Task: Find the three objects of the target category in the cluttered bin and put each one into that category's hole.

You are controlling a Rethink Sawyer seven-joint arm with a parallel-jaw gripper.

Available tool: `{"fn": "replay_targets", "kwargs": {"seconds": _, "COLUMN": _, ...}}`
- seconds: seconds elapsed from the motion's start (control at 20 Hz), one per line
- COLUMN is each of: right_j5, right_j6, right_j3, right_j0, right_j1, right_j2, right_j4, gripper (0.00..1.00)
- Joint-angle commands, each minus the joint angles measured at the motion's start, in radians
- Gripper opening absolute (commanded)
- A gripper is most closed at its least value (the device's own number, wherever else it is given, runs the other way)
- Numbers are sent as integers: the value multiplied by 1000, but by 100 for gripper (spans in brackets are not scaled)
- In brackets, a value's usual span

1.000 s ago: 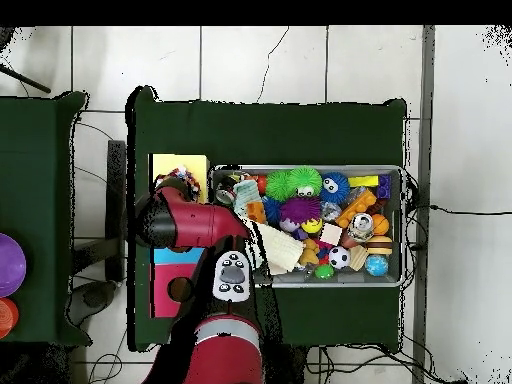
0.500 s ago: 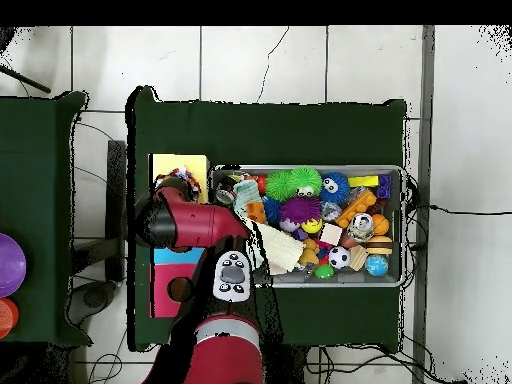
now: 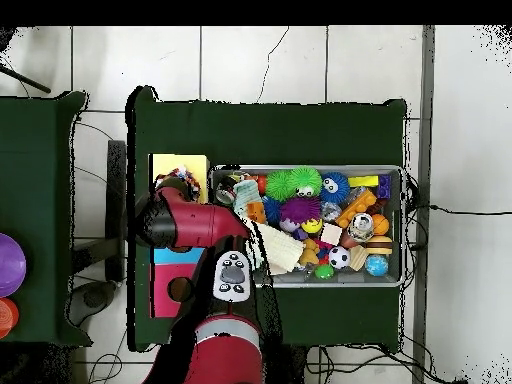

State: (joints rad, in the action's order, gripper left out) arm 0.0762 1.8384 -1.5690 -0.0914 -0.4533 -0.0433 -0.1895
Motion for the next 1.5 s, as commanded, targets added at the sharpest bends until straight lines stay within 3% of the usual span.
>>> {"fn": "replay_targets", "kwargs": {"seconds": 0.05, "right_j5": 93, "right_j6": 116, "right_j3": -87, "right_j0": 27, "right_j1": 35, "right_j2": -25, "right_j4": 37, "gripper": 100}}
{"fn": "replay_targets", "kwargs": {"seconds": 0.1, "right_j5": 90, "right_j6": 124, "right_j3": -93, "right_j0": 29, "right_j1": 34, "right_j2": -22, "right_j4": 32, "gripper": 100}}
{"fn": "replay_targets", "kwargs": {"seconds": 0.15, "right_j5": 85, "right_j6": 132, "right_j3": -99, "right_j0": 33, "right_j1": 33, "right_j2": -16, "right_j4": 26, "gripper": 0}}
{"fn": "replay_targets", "kwargs": {"seconds": 0.65, "right_j5": 74, "right_j6": 113, "right_j3": -104, "right_j0": 44, "right_j1": 25, "right_j2": 0, "right_j4": 44, "gripper": 0}}
{"fn": "replay_targets", "kwargs": {"seconds": 1.2, "right_j5": 216, "right_j6": 95, "right_j3": -105, "right_j0": 21, "right_j1": -77, "right_j2": -27, "right_j4": 34, "gripper": 0}}
{"fn": "replay_targets", "kwargs": {"seconds": 1.5, "right_j5": 228, "right_j6": 98, "right_j3": -77, "right_j0": 29, "right_j1": -59, "right_j2": -26, "right_j4": 37, "gripper": 0}}
